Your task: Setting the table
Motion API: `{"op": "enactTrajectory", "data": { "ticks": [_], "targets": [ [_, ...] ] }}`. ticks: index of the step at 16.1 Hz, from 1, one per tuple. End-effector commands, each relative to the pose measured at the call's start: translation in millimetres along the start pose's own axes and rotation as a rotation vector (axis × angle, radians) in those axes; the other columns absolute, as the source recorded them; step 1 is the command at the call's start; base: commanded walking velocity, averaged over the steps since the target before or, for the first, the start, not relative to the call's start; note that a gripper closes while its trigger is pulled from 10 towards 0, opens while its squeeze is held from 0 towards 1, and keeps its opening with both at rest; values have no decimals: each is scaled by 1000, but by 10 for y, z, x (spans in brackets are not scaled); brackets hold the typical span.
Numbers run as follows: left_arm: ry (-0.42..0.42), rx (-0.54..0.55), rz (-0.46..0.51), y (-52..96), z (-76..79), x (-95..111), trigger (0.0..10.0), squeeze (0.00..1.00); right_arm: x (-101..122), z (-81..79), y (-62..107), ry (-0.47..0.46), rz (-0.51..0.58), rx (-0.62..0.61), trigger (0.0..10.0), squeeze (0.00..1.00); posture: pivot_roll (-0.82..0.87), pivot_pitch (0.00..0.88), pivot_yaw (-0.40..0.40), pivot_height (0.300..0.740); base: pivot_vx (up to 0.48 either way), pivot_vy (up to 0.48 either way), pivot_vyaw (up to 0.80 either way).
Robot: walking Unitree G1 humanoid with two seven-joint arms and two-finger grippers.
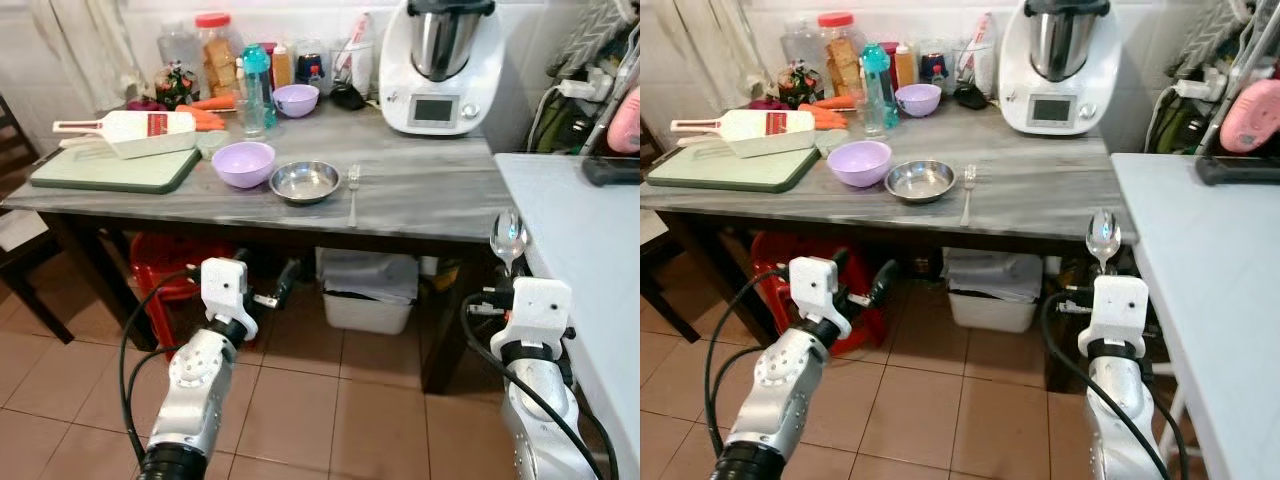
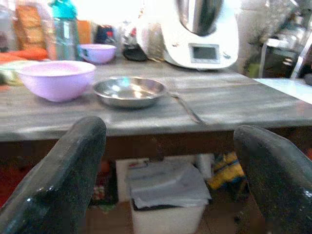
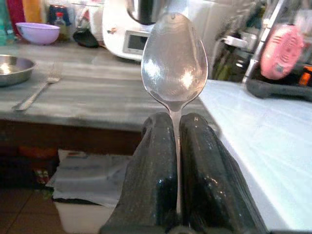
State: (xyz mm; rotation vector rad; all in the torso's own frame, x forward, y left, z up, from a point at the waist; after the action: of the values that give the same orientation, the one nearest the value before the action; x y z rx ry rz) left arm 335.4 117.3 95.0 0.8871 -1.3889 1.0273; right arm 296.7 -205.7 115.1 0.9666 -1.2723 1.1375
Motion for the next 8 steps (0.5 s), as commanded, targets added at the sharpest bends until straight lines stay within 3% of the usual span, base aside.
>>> {"op": "enactTrajectory", "data": {
  "ticks": [1, 3, 8],
  "targets": [
    [-23, 29, 3, 20, -107, 28, 10000, 0, 89, -126, -20, -16, 33, 38, 10000, 0, -54, 0, 27, 740, 326, 0, 450],
    [-23, 27, 4, 15, -103, 30, 10000, 0, 89, -127, -20, -16, 33, 38, 10000, 0, -55, 0, 27, 740, 326, 0, 447],
    [-20, 15, 2, 16, -77, 25, 10000, 0, 80, -122, -19, -17, 29, 35, 10000, 0, -53, 0, 26, 740, 323, 0, 0]
  ]
}}
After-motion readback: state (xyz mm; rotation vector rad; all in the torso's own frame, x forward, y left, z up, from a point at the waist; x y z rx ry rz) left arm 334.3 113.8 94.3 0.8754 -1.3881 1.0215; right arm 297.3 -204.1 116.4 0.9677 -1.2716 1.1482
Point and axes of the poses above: a point about 5 cm out from each wrist's last joint towards the gripper, its own y axis pointing back from the gripper into the wrist, its own x axis along the axis of the wrist's last joint, z = x × y, the point moved 4 cm from there along -y, pointing out of the wrist towards the gripper, and after that the axes turned 4 degrees about -y, right-handed, at the moved point
